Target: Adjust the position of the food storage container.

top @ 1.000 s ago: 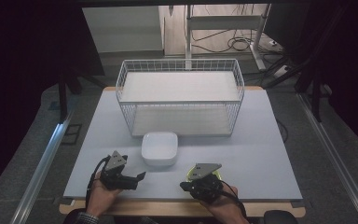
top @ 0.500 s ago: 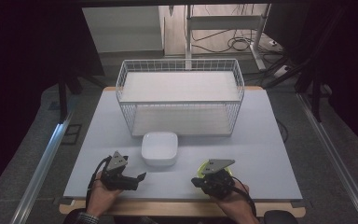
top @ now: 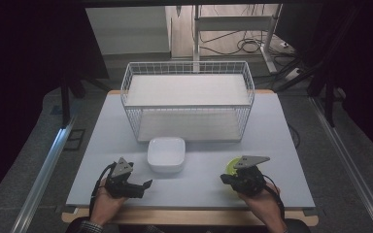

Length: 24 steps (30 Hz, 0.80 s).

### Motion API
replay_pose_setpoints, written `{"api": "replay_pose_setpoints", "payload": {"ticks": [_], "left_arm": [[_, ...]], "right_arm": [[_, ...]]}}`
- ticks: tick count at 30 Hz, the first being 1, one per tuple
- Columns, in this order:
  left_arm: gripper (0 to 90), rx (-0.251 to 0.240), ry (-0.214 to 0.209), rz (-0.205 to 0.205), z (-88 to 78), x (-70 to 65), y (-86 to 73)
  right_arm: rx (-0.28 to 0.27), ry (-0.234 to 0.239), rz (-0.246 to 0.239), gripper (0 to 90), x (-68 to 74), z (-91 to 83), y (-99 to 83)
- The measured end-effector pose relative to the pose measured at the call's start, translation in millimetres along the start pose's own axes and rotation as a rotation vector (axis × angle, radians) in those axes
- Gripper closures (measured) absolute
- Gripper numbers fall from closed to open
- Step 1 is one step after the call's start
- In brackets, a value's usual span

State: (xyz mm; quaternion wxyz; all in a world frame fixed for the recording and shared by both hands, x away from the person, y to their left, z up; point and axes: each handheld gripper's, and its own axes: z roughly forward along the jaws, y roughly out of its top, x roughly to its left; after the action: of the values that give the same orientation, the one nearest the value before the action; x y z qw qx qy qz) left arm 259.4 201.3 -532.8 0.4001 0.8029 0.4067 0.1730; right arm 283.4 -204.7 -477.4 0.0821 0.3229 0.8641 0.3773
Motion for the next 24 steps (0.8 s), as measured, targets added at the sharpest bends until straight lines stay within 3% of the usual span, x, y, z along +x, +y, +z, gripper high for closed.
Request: {"api": "replay_pose_setpoints", "payload": {"ticks": [24], "left_arm": [[5.2, 0.028, -0.025, -0.016, 2.1, -1.6, 1.0]], "right_arm": [[-0.053, -0.125, 0.120, 89.2, -62.9, -18.5, -8.7]]}}
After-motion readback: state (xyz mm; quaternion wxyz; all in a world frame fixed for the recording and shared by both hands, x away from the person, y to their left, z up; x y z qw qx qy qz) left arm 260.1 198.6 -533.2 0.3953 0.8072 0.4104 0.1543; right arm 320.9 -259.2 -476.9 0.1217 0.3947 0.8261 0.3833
